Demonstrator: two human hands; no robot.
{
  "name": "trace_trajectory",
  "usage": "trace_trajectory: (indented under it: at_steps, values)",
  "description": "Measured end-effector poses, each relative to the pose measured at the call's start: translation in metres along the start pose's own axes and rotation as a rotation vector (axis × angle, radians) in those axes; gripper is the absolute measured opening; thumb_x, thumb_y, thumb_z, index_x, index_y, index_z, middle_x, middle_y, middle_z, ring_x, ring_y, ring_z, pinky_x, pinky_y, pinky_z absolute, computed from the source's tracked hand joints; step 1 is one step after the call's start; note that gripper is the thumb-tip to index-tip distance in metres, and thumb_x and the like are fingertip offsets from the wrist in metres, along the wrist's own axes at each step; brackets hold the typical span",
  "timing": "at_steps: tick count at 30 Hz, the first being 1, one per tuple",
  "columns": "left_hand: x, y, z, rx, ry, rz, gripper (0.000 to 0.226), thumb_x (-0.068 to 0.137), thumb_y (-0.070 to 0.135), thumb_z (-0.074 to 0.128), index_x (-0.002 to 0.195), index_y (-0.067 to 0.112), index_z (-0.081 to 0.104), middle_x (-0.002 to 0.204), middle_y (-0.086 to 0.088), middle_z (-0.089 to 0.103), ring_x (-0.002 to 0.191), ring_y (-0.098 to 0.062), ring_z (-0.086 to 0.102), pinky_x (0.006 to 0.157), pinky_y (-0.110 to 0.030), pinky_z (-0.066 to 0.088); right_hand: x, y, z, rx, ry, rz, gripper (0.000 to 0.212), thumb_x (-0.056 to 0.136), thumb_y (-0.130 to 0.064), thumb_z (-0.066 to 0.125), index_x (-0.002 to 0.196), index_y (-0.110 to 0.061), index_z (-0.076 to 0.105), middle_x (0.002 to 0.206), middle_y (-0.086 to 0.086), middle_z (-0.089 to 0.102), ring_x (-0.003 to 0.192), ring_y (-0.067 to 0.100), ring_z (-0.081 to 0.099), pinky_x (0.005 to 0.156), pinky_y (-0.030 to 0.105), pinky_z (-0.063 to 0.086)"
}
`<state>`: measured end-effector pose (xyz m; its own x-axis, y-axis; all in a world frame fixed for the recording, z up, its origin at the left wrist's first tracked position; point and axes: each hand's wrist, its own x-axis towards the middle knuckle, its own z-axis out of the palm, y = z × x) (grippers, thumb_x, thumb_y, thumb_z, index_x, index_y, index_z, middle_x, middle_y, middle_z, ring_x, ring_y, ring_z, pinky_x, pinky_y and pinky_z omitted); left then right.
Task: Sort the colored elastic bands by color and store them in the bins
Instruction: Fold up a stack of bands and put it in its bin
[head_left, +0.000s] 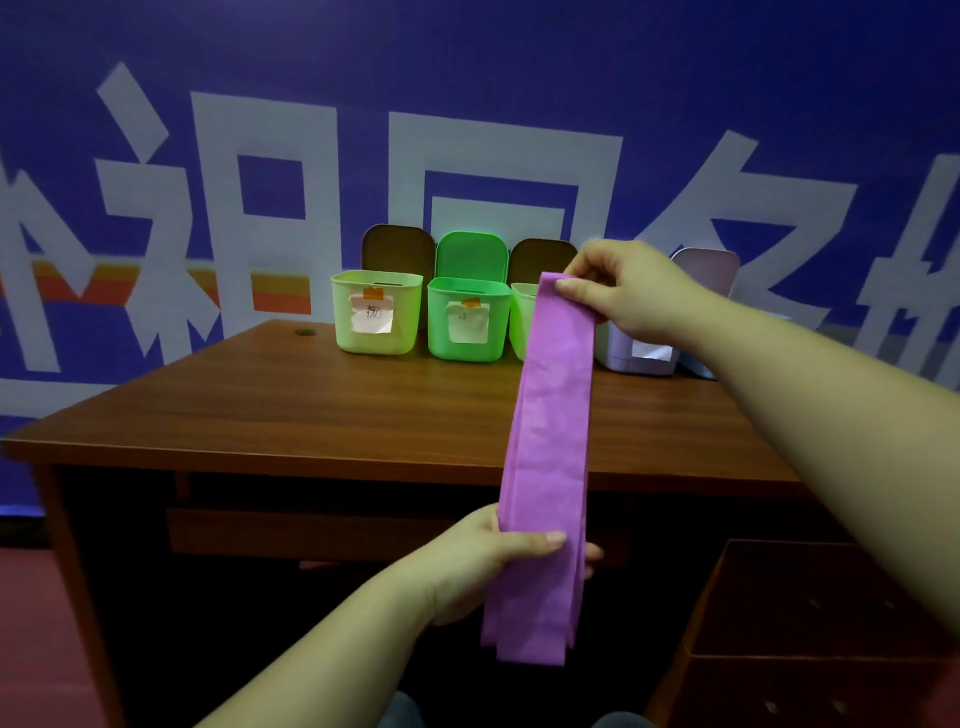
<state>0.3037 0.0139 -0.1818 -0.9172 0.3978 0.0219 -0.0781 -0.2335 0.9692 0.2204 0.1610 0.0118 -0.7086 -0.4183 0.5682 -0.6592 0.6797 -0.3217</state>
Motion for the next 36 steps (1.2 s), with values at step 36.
trace_trajectory:
  at_steps: [36]
  values:
    - [0.022,0.062,-0.133,1.11,0.906,0.046,0.023,0.068,0.04,0.08,0.079,0.024,0.067,0.074,0.007,0.067,0.071,-0.004,0.06,0.062,-0.021,0.043,-0.039,0.181,0.123,-0.162,0.059,0.618,0.025,0.089,-0.041,0.057,0.075,-0.021,0.058,0.104,0.016,0.063,0.097,0.036,0.058,0.074,0.035,0.041]
